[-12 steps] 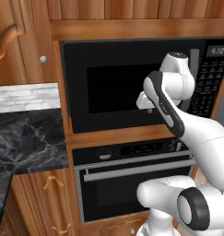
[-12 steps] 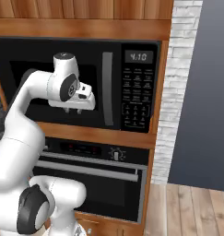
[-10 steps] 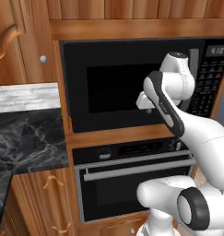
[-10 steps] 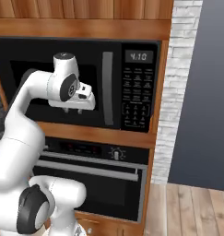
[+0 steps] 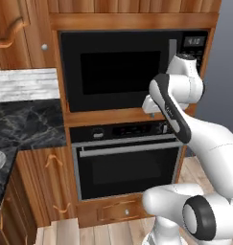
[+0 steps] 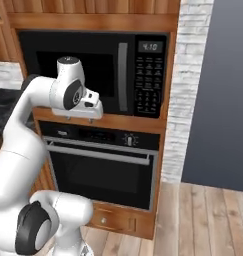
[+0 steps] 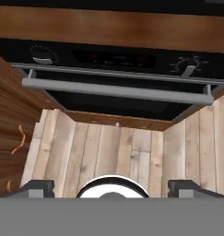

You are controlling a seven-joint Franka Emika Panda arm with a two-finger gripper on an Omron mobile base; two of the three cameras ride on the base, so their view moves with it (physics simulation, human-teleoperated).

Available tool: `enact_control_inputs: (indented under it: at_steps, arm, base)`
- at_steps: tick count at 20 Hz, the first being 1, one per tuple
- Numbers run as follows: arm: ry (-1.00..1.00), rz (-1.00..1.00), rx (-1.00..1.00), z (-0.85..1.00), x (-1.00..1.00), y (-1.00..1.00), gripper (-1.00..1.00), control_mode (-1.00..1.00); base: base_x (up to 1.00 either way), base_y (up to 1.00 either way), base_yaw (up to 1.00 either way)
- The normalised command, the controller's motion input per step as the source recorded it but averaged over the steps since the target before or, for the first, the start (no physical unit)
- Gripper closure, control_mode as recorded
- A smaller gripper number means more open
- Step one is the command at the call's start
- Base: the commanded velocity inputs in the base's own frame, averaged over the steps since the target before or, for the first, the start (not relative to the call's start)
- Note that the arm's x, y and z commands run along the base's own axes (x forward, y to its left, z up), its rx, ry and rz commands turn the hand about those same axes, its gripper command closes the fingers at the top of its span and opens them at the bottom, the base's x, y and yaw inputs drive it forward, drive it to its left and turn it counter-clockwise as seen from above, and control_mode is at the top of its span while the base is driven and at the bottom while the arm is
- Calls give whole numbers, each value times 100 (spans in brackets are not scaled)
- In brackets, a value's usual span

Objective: Take the baked cake out of the oven and place it on the plate for cooling. Then close the oven door.

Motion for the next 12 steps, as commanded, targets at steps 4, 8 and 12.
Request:
enact_control_inputs:
  at_steps: [4,8,12]
  arm:
    - [0,0,0,0,0,0,-100,100]
    - [0,0,0,0,0,0,-100,100]
    - [0,0,0,0,0,0,-100,100]
  base:
    - [0,-97,49]
    - [0,-77,64]
    - [0,-68,68]
